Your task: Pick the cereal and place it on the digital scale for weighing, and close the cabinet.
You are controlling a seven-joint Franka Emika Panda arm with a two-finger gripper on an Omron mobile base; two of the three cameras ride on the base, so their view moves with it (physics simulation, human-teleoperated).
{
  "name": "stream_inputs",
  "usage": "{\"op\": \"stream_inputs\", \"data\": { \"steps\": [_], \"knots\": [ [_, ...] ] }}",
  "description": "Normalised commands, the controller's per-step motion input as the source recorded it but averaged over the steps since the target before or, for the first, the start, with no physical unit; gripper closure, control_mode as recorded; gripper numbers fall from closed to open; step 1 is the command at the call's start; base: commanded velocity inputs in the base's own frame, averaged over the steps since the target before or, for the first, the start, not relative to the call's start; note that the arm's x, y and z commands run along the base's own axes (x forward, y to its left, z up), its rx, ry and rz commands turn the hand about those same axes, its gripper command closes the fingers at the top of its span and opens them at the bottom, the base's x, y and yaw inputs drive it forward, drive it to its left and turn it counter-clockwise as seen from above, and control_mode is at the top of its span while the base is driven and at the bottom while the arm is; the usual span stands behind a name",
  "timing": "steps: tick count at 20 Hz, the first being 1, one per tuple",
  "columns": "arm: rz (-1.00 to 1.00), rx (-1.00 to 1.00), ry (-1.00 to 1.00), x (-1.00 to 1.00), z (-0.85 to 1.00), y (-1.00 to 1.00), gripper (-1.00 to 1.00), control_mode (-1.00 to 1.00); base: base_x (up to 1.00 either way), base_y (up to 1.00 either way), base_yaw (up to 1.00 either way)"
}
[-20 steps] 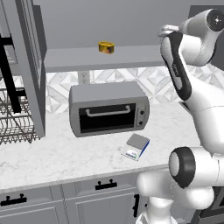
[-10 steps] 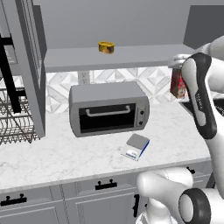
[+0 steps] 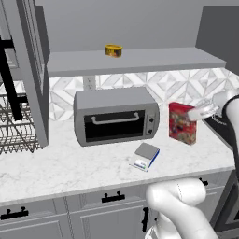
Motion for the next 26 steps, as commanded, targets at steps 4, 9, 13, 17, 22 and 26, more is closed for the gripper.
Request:
{"op": "stream_inputs", "data": {
  "steps": [4,9,13,17,22,26],
  "knots": [
    [0.42,0.0,0.23,0.41,-0.21,0.35,1.0,-1.0,0.0,0.0,0.0],
    [0.37,0.09,-0.05,0.41,-0.35,0.14,1.0,-1.0,0.0,0.0,0.0],
    [0.15,0.08,-0.11,0.32,-0.32,0.0,1.0,-1.0,0.0,0.0,0.0],
    [0.07,0.0,-0.01,0.21,-0.26,0.0,1.0,-1.0,0.0,0.0,0.0],
    [0.05,0.0,0.0,0.18,-0.34,0.0,1.0,-1.0,0.0,0.0,0.0],
    [0.06,0.0,-0.01,0.17,-0.38,0.0,1.0,-1.0,0.0,0.0,0.0]
  ]
}}
